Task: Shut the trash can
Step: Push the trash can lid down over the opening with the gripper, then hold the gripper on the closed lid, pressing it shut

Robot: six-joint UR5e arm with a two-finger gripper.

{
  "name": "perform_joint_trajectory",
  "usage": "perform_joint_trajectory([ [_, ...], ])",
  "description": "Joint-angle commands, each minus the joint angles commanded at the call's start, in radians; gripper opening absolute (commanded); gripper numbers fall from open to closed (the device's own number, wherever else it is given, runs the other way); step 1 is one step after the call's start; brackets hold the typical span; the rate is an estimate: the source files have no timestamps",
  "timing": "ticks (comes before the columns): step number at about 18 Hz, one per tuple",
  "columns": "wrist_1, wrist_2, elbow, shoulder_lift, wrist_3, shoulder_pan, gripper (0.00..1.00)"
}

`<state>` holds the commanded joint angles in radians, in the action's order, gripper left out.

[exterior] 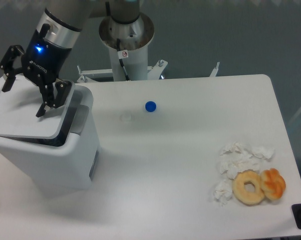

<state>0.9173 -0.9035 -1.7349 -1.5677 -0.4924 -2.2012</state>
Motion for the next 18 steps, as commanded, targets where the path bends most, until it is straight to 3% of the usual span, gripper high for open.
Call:
perform_joint_trajectory([
  [18, 0.003, -0.005, -0.009, 0.0, -0.011, -0.021, 1.0],
])
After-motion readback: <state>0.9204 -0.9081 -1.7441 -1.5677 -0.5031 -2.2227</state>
